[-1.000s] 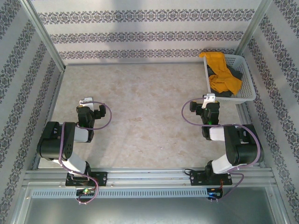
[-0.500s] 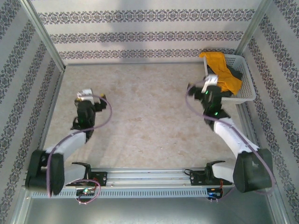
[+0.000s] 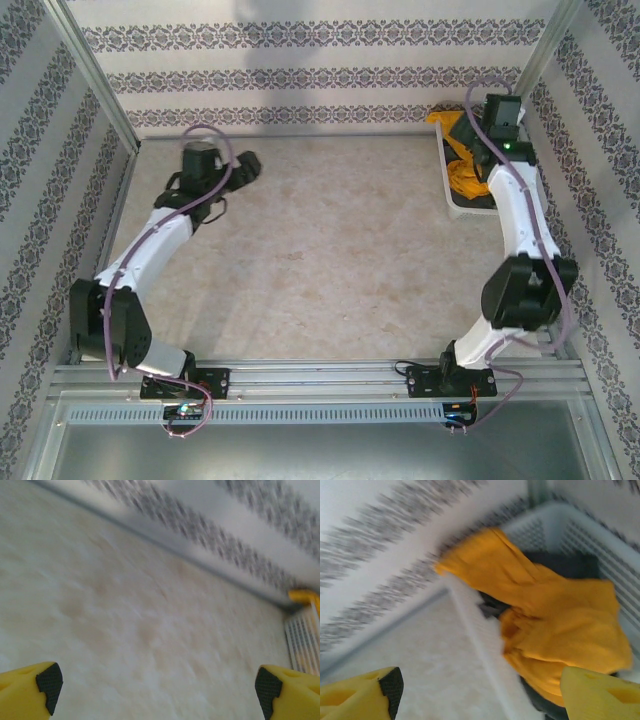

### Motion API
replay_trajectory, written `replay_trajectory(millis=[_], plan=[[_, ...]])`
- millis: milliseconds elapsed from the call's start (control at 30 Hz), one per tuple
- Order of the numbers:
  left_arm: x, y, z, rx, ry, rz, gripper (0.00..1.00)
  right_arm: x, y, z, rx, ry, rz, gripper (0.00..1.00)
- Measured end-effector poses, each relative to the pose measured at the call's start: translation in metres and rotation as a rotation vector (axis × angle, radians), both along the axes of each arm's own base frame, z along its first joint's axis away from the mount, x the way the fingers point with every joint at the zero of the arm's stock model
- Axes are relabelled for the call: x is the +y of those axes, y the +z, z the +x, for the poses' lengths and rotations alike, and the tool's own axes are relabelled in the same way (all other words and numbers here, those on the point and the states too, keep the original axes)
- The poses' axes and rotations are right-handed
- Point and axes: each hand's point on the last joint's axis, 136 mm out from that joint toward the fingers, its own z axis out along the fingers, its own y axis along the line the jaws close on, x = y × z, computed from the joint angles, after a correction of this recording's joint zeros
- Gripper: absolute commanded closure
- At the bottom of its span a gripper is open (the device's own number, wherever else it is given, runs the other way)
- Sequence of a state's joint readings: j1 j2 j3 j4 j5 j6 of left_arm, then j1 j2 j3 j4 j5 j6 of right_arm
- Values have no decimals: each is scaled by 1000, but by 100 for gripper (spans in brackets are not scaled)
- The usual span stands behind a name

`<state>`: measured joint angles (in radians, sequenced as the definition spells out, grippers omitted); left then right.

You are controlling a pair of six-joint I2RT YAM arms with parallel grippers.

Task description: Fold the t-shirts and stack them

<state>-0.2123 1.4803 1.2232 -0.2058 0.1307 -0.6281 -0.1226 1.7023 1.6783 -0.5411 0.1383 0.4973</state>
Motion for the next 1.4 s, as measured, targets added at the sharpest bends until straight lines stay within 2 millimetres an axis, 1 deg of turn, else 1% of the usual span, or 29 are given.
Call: replay_trajectory(millis=[33, 67, 167, 233, 267, 300, 400, 467, 533, 633, 667, 700, 733, 833, 867, 933, 967, 1033, 1100, 1167, 1200, 1267, 1333, 1400], plan=[[-22, 1, -3, 13, -56, -1, 5, -10, -19, 5, 61, -22, 9, 16], [-40, 3, -8, 20, -102, 0, 5, -20, -35, 9, 116, -40, 17, 15], [-82, 7, -23, 22, -205, -9, 8, -39, -75, 18, 249, -76, 40, 14], [-98, 4, -32, 34, -244, -23, 11, -47, -96, 22, 316, -87, 54, 15], [-102, 1, -35, 44, -253, -28, 12, -49, -107, 24, 346, -90, 60, 15], [-104, -2, -37, 54, -257, -34, 13, -52, -118, 25, 379, -92, 68, 16], [-104, -15, -44, 89, -254, -41, 15, -55, -141, 30, 443, -88, 85, 22], [-101, -21, -50, 108, -248, -42, 16, -58, -151, 34, 469, -88, 97, 32], [-97, -22, -58, 116, -239, -40, 17, -59, -158, 37, 486, -92, 111, 46], [-91, -12, -66, 99, -227, -43, 18, -58, -163, 35, 504, -100, 132, 82], [-89, -6, -67, 84, -224, -47, 18, -57, -164, 34, 505, -102, 140, 92], [-88, 0, -68, 70, -220, -49, 18, -57, -163, 34, 500, -103, 143, 98], [-86, 4, -69, 59, -215, -50, 18, -57, -162, 35, 491, -106, 147, 100], [-84, 12, -70, 39, -207, -51, 19, -53, -153, 28, 455, -112, 147, 100], [-83, 12, -70, 39, -205, -50, 19, -50, -145, 25, 433, -109, 143, 100], [-82, 11, -70, 40, -200, -46, 20, -43, -120, 22, 370, -100, 134, 100], [-82, 11, -70, 41, -198, -44, 20, -38, -100, 21, 321, -91, 125, 100], [-81, 10, -70, 40, -193, -41, 21, -29, -55, 23, 206, -71, 107, 100], [-79, 9, -70, 46, -184, -33, 21, -17, 5, 22, 49, -46, 86, 100], [-76, 5, -71, 59, -171, -19, 21, -6, 57, 16, -81, -27, 77, 100], [-73, 3, -72, 69, -163, -11, 21, 1, 86, 12, -153, -12, 73, 100], [-69, -2, -73, 86, -146, 9, 21, 15, 135, 5, -276, 17, 64, 100], [-63, -7, -75, 106, -127, 29, 21, 30, 179, -3, -381, 51, 57, 100], [-59, -11, -77, 123, -110, 47, 21, 50, 220, -12, -485, 95, 54, 100]])
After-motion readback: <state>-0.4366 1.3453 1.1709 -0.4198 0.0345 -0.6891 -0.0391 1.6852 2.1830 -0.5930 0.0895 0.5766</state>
